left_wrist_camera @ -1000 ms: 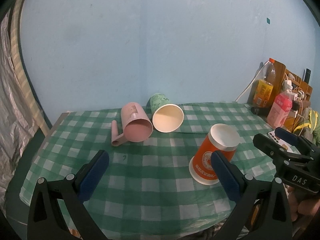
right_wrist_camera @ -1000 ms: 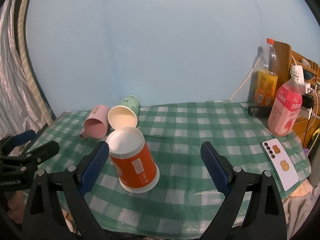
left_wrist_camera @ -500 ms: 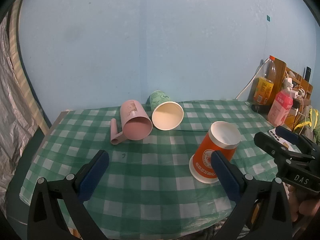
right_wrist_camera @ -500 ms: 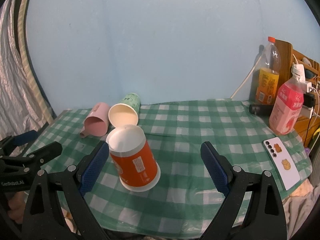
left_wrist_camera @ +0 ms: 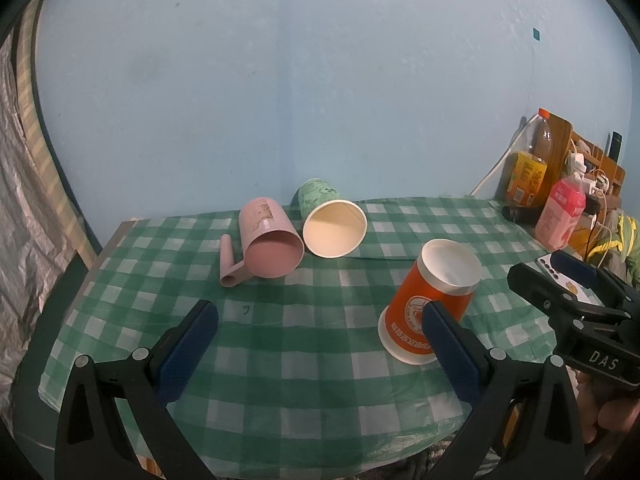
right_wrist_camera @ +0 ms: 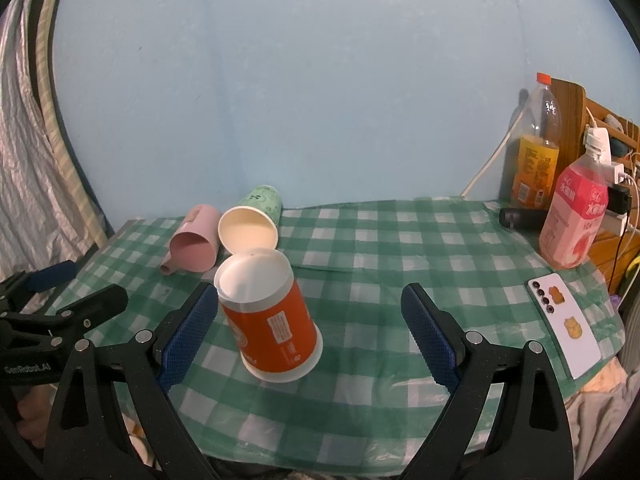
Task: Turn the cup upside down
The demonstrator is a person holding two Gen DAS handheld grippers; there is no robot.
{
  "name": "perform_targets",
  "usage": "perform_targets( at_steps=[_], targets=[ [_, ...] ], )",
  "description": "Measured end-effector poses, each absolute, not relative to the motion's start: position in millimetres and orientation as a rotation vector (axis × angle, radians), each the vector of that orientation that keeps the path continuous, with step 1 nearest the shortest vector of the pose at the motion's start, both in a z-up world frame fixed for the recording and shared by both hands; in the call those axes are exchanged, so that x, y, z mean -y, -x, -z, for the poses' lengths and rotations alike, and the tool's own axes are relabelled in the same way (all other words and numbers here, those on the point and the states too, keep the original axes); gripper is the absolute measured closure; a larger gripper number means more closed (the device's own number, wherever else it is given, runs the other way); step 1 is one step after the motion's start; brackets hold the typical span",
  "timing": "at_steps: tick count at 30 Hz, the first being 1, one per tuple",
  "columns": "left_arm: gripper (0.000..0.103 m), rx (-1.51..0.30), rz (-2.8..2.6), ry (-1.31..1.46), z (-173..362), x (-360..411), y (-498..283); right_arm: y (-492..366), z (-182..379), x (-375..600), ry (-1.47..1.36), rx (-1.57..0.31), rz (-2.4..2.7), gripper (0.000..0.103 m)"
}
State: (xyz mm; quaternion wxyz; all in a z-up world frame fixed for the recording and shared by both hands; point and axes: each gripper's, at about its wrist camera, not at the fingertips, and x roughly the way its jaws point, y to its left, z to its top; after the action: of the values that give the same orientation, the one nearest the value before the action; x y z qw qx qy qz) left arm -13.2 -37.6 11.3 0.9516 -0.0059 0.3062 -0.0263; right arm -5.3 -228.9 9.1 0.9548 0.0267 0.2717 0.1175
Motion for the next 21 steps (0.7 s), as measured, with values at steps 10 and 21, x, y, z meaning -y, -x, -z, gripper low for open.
perform_targets(
  at_steps=[10,21],
  targets=[
    [0.000,-0.632,0.058,0.007,-8.5,36.5,14.5,4.8,-8.5,228.8,-0.054,-0.553,-0.239,0.011],
    [0.000,-0.631,0.058,0.009,-8.6,36.4,13.1,4.6,-8.3,228.5,-0.054,-0.555,-0.239,0.011]
  ],
)
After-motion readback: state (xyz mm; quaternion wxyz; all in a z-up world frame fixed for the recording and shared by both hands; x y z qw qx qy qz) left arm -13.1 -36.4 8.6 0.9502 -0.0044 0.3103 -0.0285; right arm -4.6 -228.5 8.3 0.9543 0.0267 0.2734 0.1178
